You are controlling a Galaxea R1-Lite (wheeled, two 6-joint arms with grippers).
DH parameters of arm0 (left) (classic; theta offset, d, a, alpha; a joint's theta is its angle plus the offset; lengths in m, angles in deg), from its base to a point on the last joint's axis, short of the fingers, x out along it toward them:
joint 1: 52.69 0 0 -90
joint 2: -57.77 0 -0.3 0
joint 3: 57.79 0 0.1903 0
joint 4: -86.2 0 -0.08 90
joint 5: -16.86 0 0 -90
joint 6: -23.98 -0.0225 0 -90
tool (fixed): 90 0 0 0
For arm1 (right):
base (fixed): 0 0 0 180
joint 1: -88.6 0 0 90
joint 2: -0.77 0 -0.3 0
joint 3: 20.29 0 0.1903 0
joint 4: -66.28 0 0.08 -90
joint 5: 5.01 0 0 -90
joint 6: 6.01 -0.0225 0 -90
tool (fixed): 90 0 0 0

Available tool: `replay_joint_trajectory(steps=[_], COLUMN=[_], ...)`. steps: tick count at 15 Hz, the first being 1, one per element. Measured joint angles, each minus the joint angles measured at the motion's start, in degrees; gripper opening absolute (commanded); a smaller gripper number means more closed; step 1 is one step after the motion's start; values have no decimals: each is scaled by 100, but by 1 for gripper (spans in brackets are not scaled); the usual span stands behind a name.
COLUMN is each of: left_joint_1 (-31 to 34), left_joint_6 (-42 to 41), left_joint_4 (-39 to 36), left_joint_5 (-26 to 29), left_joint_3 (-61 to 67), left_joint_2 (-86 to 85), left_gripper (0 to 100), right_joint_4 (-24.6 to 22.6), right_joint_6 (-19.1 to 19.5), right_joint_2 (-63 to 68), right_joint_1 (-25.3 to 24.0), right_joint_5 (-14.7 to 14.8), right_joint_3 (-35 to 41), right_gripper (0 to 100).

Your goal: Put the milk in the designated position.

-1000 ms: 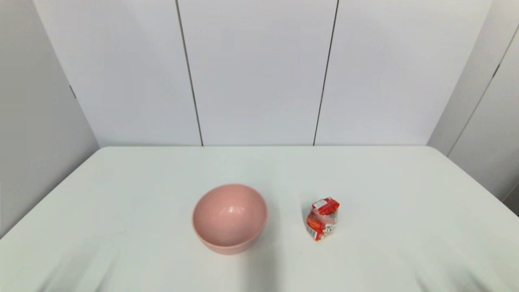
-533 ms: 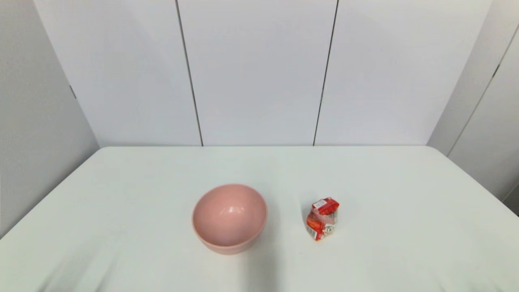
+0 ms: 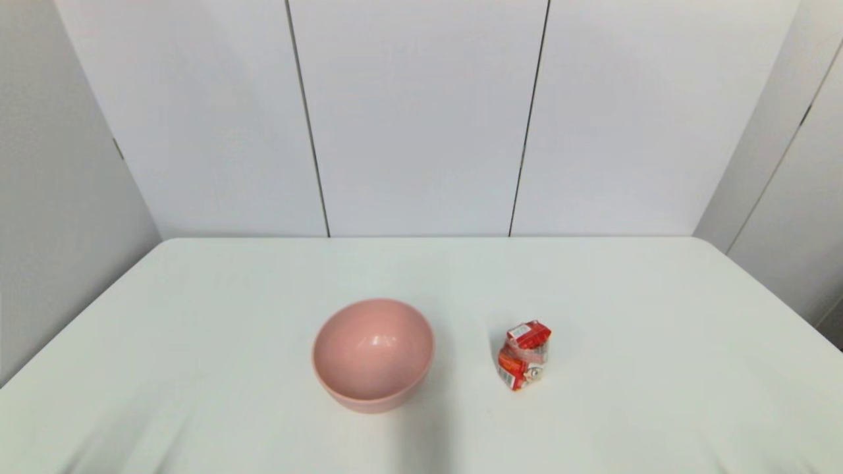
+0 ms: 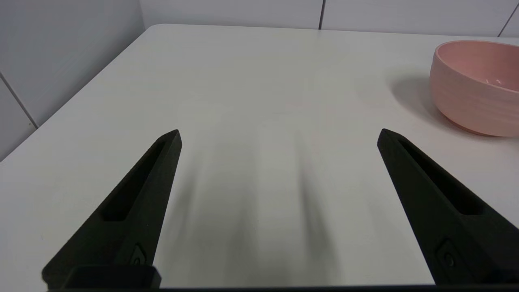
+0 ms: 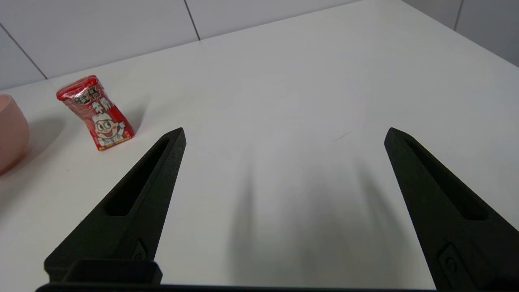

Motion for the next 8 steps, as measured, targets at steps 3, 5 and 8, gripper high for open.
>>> replay_joint_trajectory(steps=[3,5,8], left_joint_1=[2,0,0], left_joint_6=[-2,-2,-2], left_joint_4=[0,0,0], left_joint_5=[0,0,0], left_joint_3=[0,0,0], left_joint_2=[0,0,0], left_gripper=[100,100,100], right_joint_4=[2,2,2], right_joint_6=[5,7,7], right_joint_2=[0,0,0], right_joint_1=[0,0,-2], right_joint_5=[0,0,-2], right_joint_3=[0,0,0], right_gripper=[100,100,100])
